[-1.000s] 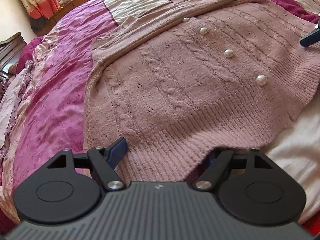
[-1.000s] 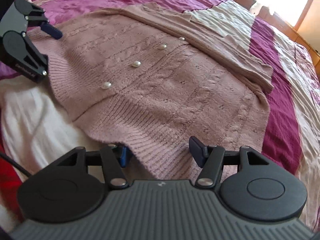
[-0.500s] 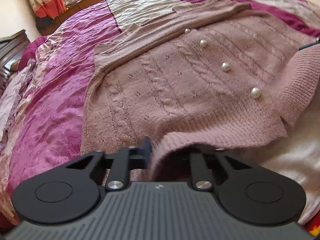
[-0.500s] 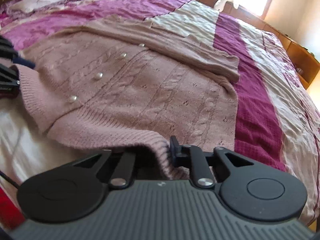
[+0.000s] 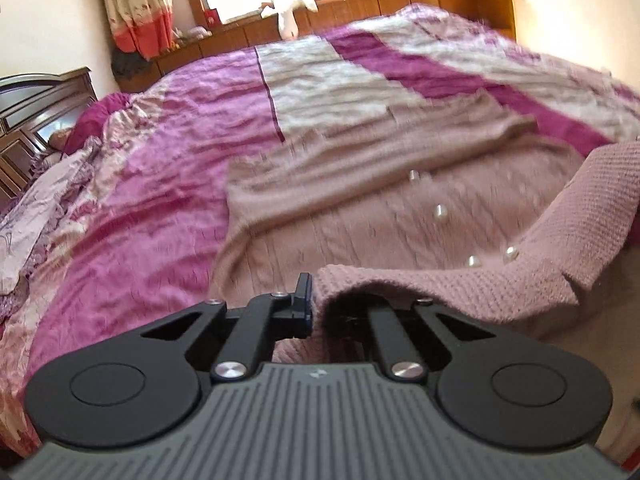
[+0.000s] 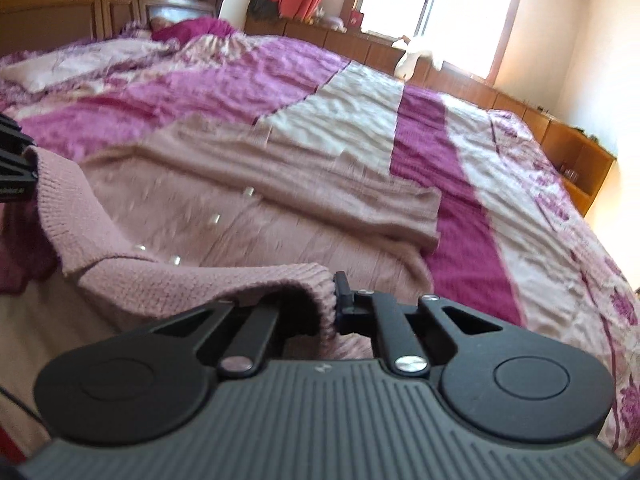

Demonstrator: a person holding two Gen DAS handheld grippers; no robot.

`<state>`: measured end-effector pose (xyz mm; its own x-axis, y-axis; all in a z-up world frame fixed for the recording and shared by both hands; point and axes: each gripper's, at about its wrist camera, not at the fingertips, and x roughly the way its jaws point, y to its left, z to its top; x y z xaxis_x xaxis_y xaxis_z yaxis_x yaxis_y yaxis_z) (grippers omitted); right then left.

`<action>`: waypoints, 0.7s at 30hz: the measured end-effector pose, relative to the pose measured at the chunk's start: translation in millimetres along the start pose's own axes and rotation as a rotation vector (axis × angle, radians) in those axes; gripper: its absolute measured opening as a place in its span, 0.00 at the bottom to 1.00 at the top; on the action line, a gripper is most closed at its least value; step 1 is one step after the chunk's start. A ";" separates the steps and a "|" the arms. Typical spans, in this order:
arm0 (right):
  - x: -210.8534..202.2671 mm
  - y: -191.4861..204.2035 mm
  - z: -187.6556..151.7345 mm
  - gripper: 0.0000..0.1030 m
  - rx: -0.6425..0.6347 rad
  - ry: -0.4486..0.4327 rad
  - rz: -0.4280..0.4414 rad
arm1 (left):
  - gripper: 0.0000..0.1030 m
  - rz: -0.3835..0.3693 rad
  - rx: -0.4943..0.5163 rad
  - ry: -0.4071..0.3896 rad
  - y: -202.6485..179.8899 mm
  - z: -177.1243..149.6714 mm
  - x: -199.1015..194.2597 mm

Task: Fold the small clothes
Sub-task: 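Lift the hem with both grippers and fold it toward the collar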

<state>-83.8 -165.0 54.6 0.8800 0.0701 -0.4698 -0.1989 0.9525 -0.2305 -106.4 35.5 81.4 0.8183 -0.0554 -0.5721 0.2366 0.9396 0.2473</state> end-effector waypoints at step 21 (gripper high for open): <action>78.2 -36.9 107.4 0.08 -0.035 -0.201 -0.155 | 0.06 0.122 -0.075 -0.183 34.8 136.8 71.6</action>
<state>38.6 -162.8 117.9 0.9685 -0.0153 -0.2487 -0.0667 0.9457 -0.3181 32.1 18.0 156.0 0.9214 0.0066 -0.3885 0.0956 0.9653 0.2431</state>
